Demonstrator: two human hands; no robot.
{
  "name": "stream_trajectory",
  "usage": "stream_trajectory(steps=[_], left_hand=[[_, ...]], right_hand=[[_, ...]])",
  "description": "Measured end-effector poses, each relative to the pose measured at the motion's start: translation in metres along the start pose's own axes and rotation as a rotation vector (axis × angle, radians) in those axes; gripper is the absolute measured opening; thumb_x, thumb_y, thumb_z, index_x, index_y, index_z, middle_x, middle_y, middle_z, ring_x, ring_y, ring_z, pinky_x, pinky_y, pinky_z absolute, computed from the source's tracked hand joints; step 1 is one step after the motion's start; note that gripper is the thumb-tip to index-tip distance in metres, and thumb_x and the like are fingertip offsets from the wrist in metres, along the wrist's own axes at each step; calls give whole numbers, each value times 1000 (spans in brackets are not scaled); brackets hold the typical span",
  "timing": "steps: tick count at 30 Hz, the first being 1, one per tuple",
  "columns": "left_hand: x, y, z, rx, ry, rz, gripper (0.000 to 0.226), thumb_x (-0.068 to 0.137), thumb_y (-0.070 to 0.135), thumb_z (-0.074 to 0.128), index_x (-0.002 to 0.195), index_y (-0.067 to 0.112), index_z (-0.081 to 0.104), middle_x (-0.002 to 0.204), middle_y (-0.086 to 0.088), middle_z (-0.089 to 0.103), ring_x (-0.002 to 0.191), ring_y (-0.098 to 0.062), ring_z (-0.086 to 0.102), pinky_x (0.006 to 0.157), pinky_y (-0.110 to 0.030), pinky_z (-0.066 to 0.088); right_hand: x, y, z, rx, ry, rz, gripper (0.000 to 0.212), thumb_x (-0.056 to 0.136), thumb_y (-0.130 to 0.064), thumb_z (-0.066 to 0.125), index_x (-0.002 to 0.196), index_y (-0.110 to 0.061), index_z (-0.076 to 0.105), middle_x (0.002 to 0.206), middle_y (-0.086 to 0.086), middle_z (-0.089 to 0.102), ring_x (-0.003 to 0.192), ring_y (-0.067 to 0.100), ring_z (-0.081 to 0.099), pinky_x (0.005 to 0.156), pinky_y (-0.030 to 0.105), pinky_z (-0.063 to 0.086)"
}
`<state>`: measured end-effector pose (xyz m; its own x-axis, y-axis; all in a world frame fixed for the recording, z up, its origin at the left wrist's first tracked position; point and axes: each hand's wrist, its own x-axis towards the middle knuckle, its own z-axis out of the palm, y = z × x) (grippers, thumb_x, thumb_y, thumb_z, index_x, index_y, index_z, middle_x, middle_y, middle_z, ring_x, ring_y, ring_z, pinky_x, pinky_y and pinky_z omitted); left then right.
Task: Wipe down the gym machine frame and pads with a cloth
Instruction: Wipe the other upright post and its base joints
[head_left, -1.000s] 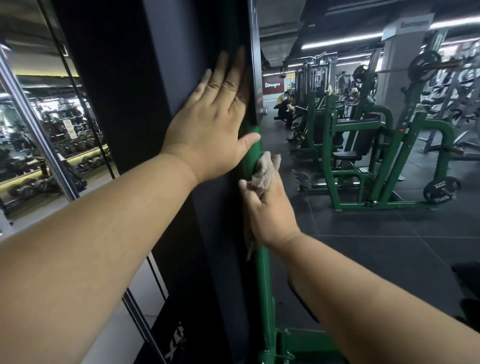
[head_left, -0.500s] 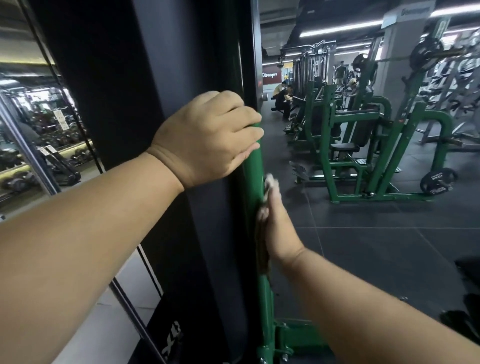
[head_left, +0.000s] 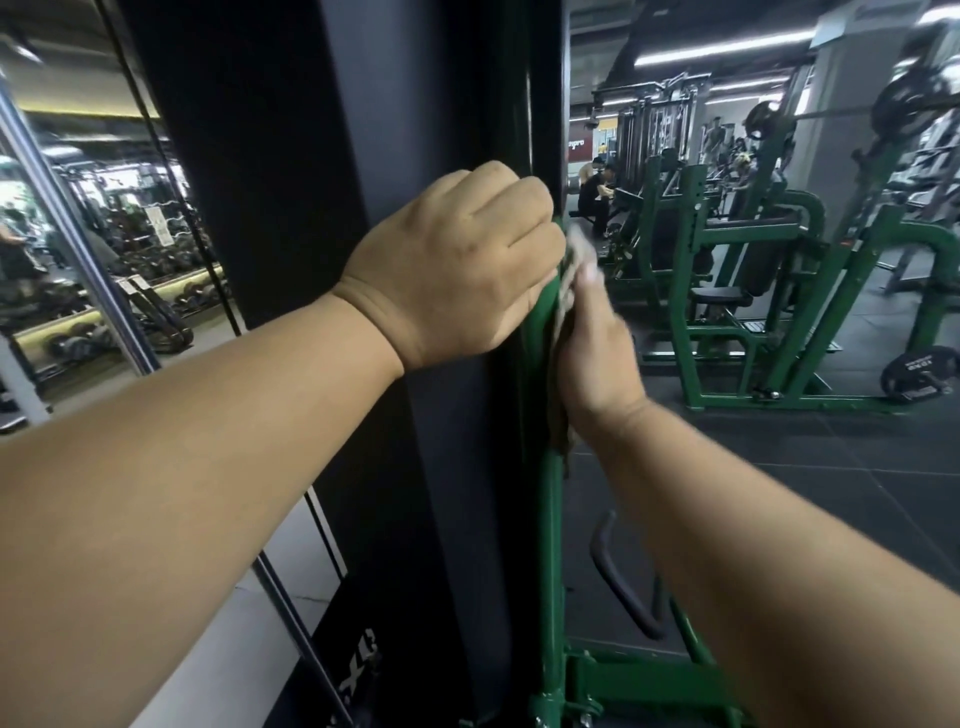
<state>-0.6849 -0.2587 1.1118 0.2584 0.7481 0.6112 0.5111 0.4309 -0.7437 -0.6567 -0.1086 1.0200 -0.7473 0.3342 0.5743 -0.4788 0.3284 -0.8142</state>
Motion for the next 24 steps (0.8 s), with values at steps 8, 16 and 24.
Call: stream_trajectory(steps=[8, 16, 24], left_hand=[[1, 1, 2, 54, -39, 2, 21, 103, 23, 54, 88, 9, 62, 91, -11, 63, 80, -36, 58, 69, -46, 46], [-1, 2, 7, 44, -169, 209, 28, 107, 26, 45, 107, 20, 73, 124, -1, 69, 111, -34, 64, 91, -47, 47], [2, 2, 19, 62, -469, 261, 63, 99, 72, 43, 138, 29, 66, 148, 1, 58, 146, -31, 39, 116, -52, 23]], right_hand=[[9, 10, 3, 120, -23, 17, 51, 116, -41, 21, 164, -29, 31, 164, -20, 30, 147, -11, 24, 119, 6, 17], [-91, 141, 5, 131, -203, 537, 51, 109, -61, 23, 151, -48, 49, 149, -22, 55, 145, 4, 42, 126, 35, 27], [-65, 111, 2, 222, -139, 509, 36, 108, -58, 36, 115, -54, 71, 121, -25, 72, 118, -8, 61, 106, 23, 43]])
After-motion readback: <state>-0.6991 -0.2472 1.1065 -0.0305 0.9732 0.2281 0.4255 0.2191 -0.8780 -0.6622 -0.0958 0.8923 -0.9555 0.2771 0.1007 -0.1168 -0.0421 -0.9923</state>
